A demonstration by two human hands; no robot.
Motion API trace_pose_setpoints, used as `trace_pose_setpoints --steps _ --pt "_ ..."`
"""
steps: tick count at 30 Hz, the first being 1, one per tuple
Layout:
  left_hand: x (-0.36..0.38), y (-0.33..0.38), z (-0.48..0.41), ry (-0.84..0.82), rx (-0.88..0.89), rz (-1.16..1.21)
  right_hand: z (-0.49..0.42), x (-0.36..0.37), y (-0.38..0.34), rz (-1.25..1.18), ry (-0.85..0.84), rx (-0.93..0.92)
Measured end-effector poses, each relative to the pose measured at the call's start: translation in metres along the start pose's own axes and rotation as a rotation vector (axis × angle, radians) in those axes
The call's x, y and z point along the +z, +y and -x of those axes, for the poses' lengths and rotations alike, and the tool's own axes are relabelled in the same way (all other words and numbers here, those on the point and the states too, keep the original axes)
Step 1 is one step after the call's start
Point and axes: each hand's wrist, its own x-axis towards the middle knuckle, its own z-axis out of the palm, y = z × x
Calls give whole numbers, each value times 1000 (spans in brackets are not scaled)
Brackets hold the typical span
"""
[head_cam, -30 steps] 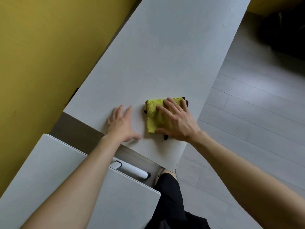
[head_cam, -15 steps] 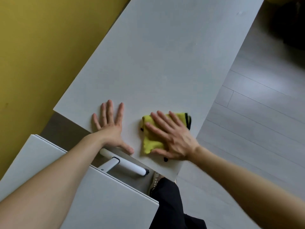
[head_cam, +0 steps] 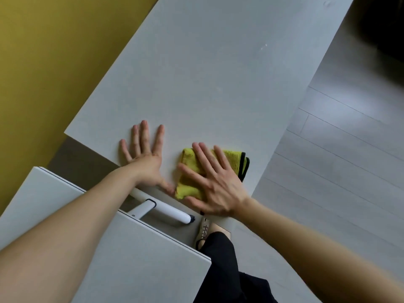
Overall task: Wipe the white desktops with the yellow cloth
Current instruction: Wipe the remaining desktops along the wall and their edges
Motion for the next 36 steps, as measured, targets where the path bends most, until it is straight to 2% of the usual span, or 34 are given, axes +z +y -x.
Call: trace_pose_setpoints --steps 2,3,5,7,10,12,15,17,18,20,23,25,27,28,30,32,34,36 --pt "1 -1 0 -2 11 5 13 -3 16 24 -8 -67" --pt "1 -1 0 -1 11 9 10 -8 37 51 20 -19" --pt "0 0 1 5 7 10 -10 -27 90 130 106 201" --pt "0 -1 1 1 18 1 -32 -48 134 172 119 433" --pt "0 -1 0 3 17 1 -46 -47 130 141 114 557" --pt "0 0 1 10 13 4 -26 -30 73 112 118 516" --pt "0 0 2 13 5 -7 24 -3 -25 38 24 179" --pt "0 1 3 18 8 -1 39 -5 -28 45 -60 -35" --pt "0 2 2 11 10 -4 41 -8 -12 68 -86 -75" --pt "1 2 1 5 9 9 31 -18 38 103 -59 21" --pt "1 1 0 4 9 7 2 -41 108 139 81 393" --pt "1 -1 -2 4 9 3 -15 -44 116 142 127 560" --pt "0 1 -2 13 2 13 -13 -30 82 121 140 598" --pt "1 1 -1 18 1 6 -4 -20 50 120 144 565" --pt "4 1 0 30 -7 -21 20 -1 -18 87 106 368" --pt "3 1 1 46 -1 -8 36 4 -55 47 27 184" --pt "5 0 2 62 27 10 38 3 -40 37 -9 81" --pt "6 -1 1 64 42 25 26 -3 5 65 4 67"
